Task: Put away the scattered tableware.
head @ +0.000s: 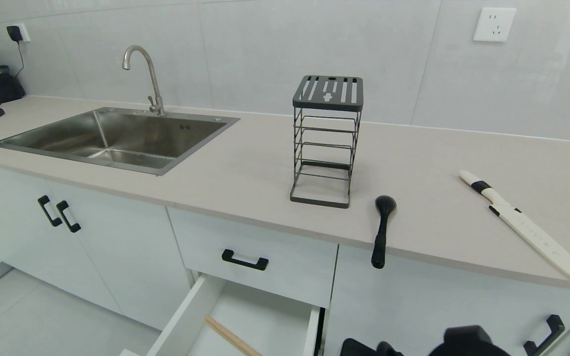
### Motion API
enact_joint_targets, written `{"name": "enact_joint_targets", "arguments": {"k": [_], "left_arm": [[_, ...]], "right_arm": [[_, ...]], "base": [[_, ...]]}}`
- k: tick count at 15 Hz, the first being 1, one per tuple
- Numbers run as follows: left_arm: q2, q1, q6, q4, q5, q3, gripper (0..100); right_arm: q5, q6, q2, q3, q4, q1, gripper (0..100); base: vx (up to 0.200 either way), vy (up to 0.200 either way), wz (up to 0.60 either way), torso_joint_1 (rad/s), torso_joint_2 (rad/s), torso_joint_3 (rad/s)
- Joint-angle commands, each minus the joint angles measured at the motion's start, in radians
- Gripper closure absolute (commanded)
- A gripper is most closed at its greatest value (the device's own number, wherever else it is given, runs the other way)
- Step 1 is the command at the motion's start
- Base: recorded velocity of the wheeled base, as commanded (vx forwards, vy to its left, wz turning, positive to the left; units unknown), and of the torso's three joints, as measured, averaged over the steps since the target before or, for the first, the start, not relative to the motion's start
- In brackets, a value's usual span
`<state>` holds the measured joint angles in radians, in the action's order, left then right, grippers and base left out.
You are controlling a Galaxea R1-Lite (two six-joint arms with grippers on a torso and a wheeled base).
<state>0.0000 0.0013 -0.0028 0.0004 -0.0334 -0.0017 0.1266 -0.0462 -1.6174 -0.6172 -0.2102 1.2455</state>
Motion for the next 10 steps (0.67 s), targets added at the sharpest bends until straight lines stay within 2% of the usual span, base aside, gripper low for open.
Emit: {"name": "enact_joint_targets", "arguments": {"k": [1,4,5,10], "left_arm": [[0.002,0.0,0.0,0.0,0.001,0.0,0],[0.002,0.0,0.0,0.0,0.001,0.0,0],[0.002,0.0,0.0,0.0,0.0,0.0,0],[0.002,0.0,0.0,0.0,0.0,0.0,0]], "right_arm": [[0.021,0.009,-0.2,-0.111,0.0,-0.038,100],[0.215,0.015,-0.421,-0.291,0.0,-0.037,100],[0.235,0.008,-0.475,-0.346,0.0,-0.034,100],[0.185,0.032,-0.584,-0.421,0.0,-0.026,100]], "base": [[0.0,0.0,0.0,0.0,0.0,0.0],[0.0,0.0,0.0,0.0,0.0,0.0],[0.0,0.0,0.0,0.0,0.0,0.0],[0.0,0.0,0.0,0.0,0.0,0.0]]}}
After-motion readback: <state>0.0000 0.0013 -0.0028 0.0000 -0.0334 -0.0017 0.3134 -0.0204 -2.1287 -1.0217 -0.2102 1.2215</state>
